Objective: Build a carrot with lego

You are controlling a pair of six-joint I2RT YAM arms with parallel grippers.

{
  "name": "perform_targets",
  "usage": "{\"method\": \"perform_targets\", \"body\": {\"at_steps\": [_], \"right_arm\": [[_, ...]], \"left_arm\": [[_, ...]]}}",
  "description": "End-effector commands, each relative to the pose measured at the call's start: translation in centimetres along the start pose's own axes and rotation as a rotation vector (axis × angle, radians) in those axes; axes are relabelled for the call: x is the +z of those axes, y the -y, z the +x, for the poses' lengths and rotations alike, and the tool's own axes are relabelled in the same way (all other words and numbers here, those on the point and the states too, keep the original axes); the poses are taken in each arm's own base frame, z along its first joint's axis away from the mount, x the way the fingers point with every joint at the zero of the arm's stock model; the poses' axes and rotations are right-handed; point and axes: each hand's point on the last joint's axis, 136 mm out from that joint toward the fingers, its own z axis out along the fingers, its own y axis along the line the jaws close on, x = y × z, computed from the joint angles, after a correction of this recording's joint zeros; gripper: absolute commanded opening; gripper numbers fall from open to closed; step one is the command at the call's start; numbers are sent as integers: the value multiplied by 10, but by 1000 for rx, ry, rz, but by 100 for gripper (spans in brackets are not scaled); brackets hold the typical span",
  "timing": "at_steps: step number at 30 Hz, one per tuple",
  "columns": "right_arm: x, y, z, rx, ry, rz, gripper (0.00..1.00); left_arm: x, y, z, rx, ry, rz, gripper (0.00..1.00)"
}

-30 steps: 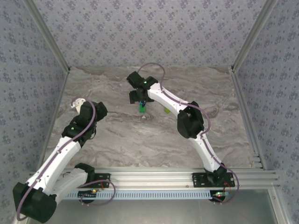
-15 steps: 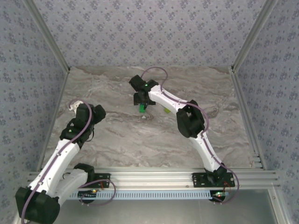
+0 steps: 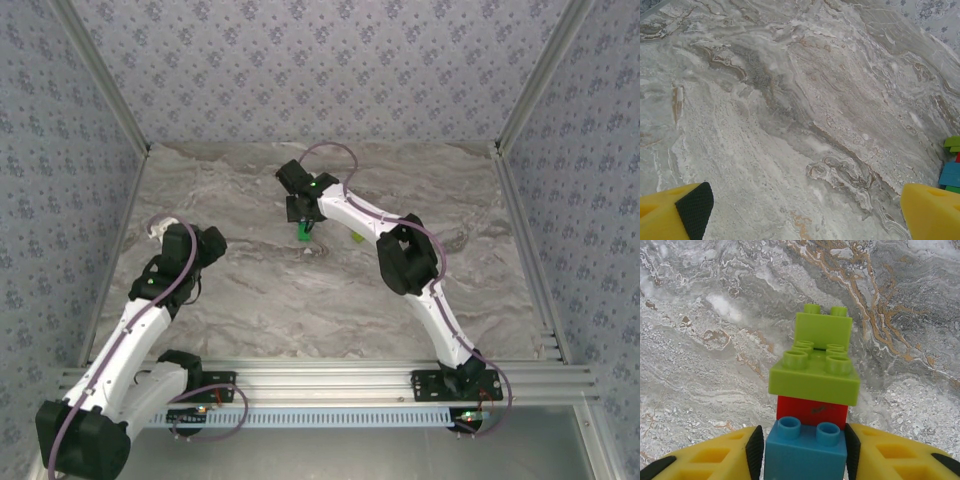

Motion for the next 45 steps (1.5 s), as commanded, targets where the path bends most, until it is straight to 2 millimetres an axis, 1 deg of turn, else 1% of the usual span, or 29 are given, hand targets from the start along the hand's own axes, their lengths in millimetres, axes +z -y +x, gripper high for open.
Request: {"method": "perform_targets", "body": {"at_steps": [1,7,10,12,15,20,21,25,28,31,32,34,35,37,39,41,44,45], "right_arm": [[14,4,11,-12,-32,16,48],[19,8,15,-28,-50,39,46],[22,10,17,-39,-56,48,37],[21,11,16,-44,-54,54,33],[16,10,14,-61,-37,41,31],[-11,0,4,-91,32,-69,30],[-22,-4,-3,-105,66,-109,30],[-58,-13,-10,-159,132,-281,29],[-81,-11,-6,-244,187,-377,28],[-101,-3,-1,-302,257,-437,28],[-105,-1,4,-319,272,-476,29],[-123,-5,14,-363,327,-617,30],[-128,-5,28,-390,329,-691,30],[-150,-13,45,-478,402,-841,30],[-163,-19,58,-528,421,-935,29],[-173,-26,72,-596,431,-1060,20],[-175,-29,81,-632,474,-1128,18],[-176,-29,82,-635,500,-1150,18]], "left_arm": [[-2,2,-4,12,12,17,98],[-1,2,-4,12,10,21,98],[-1,2,-3,14,9,22,97],[-1,2,-3,15,8,23,97],[-1,4,-2,20,4,33,98],[0,11,-2,38,0,72,97],[0,12,-1,40,-2,80,98],[2,14,0,38,-7,99,97],[3,14,0,29,-12,112,97],[4,15,1,25,-18,120,97],[4,15,2,25,-19,124,97],[5,15,2,24,-22,126,97],[5,15,3,23,-24,128,97],[6,16,3,18,-28,133,97],[6,20,3,16,-34,156,97],[6,28,5,18,-40,203,97],[5,47,11,31,-61,323,98],[3,59,13,48,-71,394,98]]}}
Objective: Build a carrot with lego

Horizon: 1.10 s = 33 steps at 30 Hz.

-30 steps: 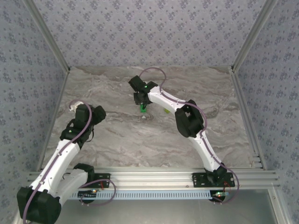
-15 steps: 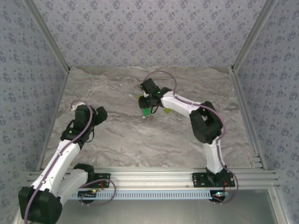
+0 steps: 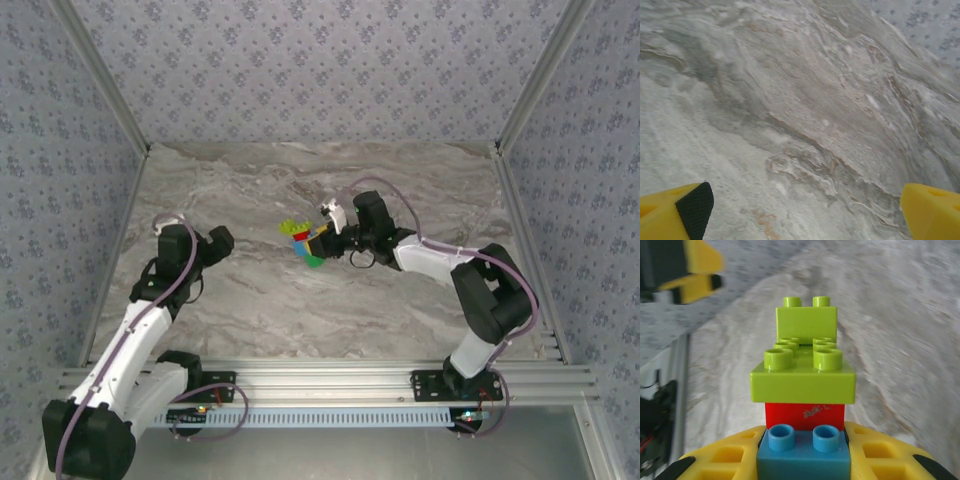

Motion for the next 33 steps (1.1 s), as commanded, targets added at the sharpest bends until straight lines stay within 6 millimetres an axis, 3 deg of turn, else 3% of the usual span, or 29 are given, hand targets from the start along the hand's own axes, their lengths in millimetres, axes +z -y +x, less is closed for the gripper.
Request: {"method": "perform_targets", "body": {"at_steps": [1,5,8,14,19,24,28,33], "right_arm": [[-5,-34,-27,-194,164,-204,17],[-5,-38,-28,-206,183,-269,16],[-7,-39,-27,-201,152,-290,16],[-29,-35,-27,-173,112,-295,17],[-44,-41,-24,-148,54,-328,17],[-52,-53,-27,-154,37,-364,17],[-55,-63,-29,-148,20,-409,17],[-59,-86,-17,-132,-50,-523,16]], "left_arm": [[2,43,4,65,-20,255,98],[-8,97,26,113,-64,655,98],[-17,117,35,144,-98,818,98],[-26,132,47,212,-140,943,98],[-56,159,76,359,-182,1091,98],[-57,169,97,445,-234,1120,98],[-57,171,94,456,-214,1115,98],[-62,172,87,471,-168,1109,98]]}}
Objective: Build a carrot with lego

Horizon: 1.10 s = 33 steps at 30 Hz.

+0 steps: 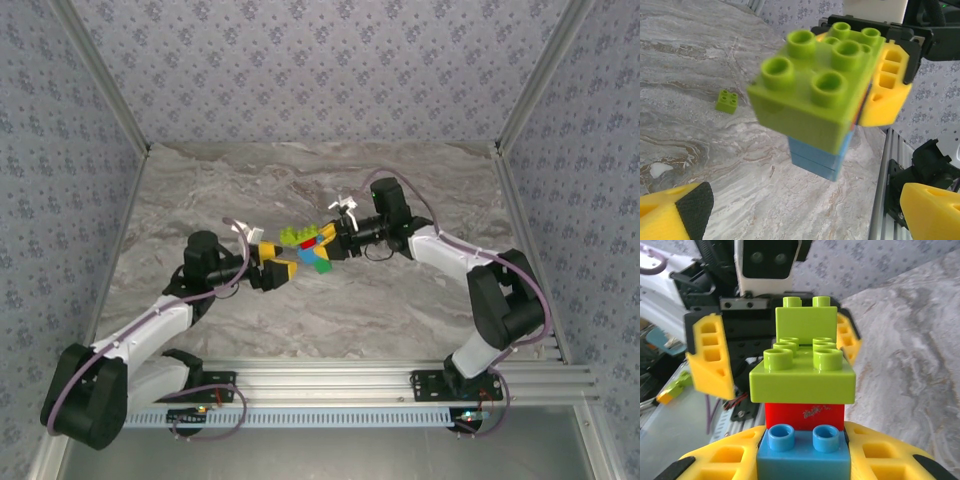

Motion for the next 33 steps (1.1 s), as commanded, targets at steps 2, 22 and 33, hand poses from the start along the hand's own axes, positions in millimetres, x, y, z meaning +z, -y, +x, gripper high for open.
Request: {"method": "perform_targets", "body": {"at_steps": [2,22,33], "right_arm": [[2,-40,0,9,-45,-186,16],[-27,-28,-29,183,150,-280,14],[-25,-29,-32,192,86,-301,14]], "left_arm": [[-3,18,-22,95,49,36,97],[13,44,-21,135,-34,98,97],[55,47,-24,204,-203,121,97]]}}
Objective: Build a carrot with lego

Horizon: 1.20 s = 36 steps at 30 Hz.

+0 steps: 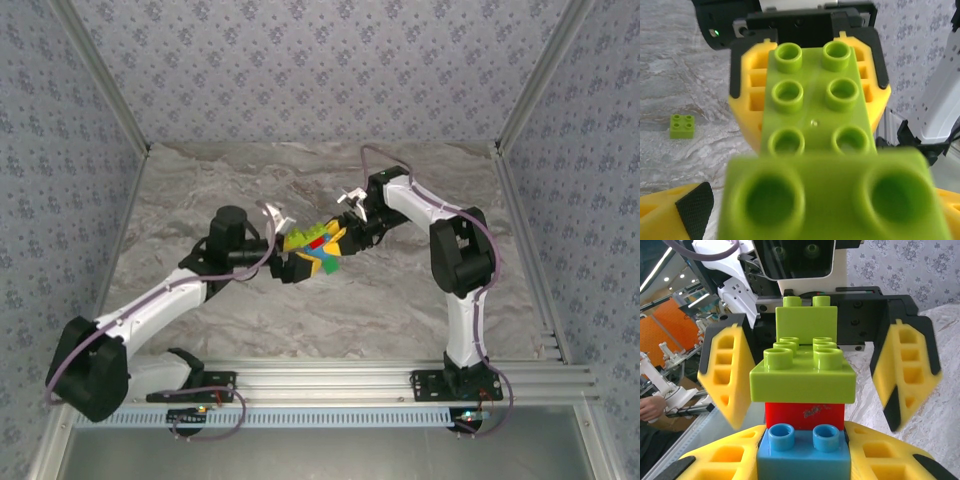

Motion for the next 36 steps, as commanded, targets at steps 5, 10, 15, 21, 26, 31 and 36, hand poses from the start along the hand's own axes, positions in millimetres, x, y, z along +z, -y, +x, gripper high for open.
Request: {"method": "perform_targets", "body": {"at_steps": [5,10,15,21,26,31,36], "right_arm": [[0,-11,-20,194,69,3,14],[0,-10,-18,204,64,2,15],[3,-9,-15,213,53,-5,14],[1,-9,-11,226,48,-3,14],[-4,-6,-9,230,63,12,14],[-11,-8,-8,227,87,30,14],[-10,-10,-6,228,91,31,14]], "left_arm": [[14,1,3,54,-107,46,82],[12,3,3,70,-106,48,78],[10,-1,3,84,-116,14,79],[6,-1,-2,99,-100,-4,81],[0,3,-9,122,-66,-25,81],[-6,-1,-16,124,-37,-54,82],[-5,-4,-19,113,-27,-47,82]]}}
